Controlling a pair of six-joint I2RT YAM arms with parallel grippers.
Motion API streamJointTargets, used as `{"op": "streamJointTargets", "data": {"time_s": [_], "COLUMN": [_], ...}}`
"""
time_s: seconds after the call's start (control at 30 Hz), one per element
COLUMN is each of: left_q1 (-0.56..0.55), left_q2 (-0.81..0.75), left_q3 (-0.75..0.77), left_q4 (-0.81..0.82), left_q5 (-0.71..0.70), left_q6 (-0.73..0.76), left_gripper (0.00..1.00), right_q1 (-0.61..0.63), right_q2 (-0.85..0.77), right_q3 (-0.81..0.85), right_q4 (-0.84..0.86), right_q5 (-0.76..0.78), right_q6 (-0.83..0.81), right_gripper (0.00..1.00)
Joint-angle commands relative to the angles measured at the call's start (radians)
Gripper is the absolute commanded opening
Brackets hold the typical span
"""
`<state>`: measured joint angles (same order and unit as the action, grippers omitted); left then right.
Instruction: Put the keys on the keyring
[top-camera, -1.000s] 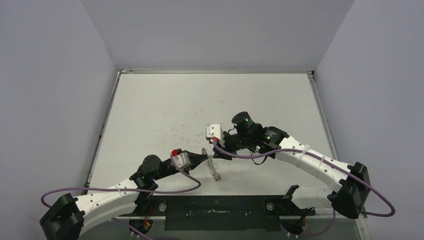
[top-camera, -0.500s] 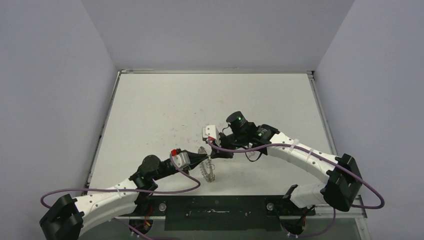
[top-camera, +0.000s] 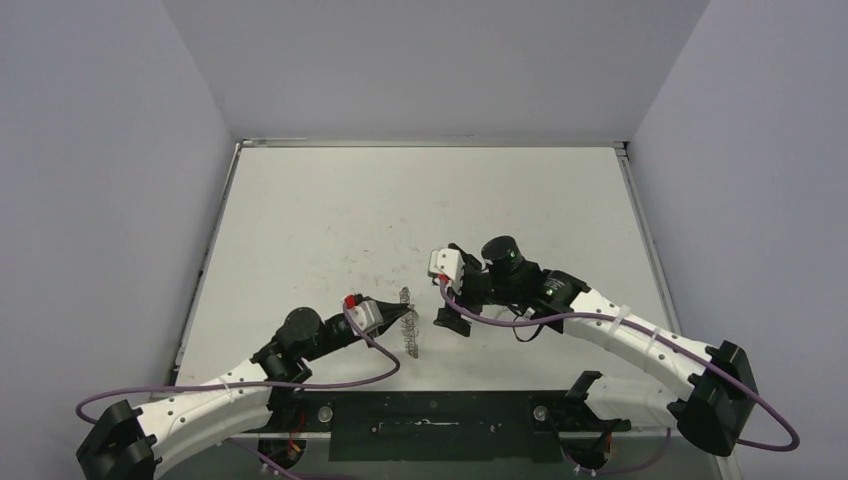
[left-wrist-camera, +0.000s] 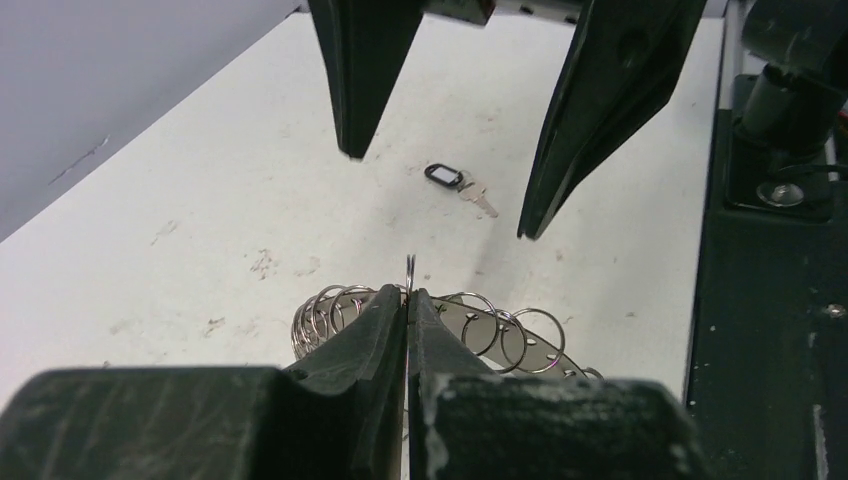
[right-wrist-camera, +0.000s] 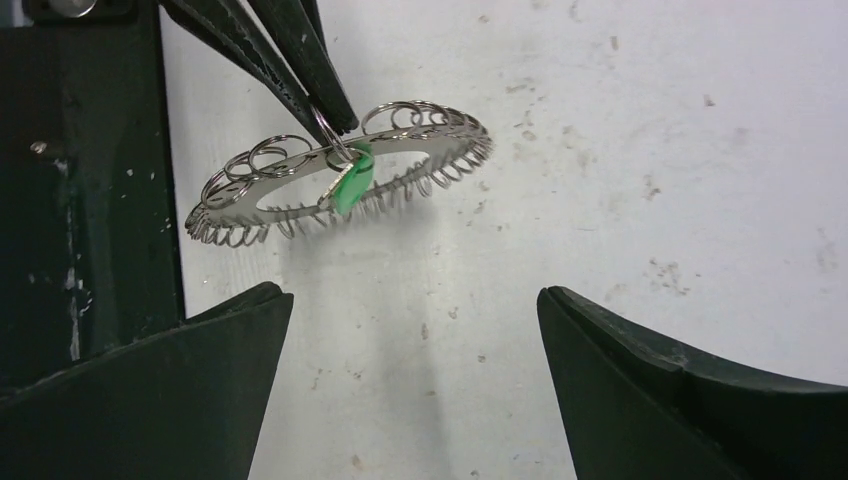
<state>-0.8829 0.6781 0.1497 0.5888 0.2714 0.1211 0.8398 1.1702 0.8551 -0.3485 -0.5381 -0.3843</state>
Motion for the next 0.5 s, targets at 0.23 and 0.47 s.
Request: {"op": "streamJointTargets", "data": {"time_s": [0.23,0.47], "left_q1": [-0.004,0.004], "left_q2": [0.147,0.421], "left_q3": [0.220,0.357], "left_q4": [-0.221,-0.205], "left_q5": [-0.126,-0.146], "left_q6": [0.113,0.120], "left_gripper": [0.00,0.00], "right_q1": [-0.038,-0.135], "right_q2": [-0.159,-0.194], "right_q3": [-0.118,-0.127], "right_q4": [0.241,0.205], "right_q5": [0.331,0.594], "right_q6": [0.228,0.577], "right_gripper": [1.00,1.00]}}
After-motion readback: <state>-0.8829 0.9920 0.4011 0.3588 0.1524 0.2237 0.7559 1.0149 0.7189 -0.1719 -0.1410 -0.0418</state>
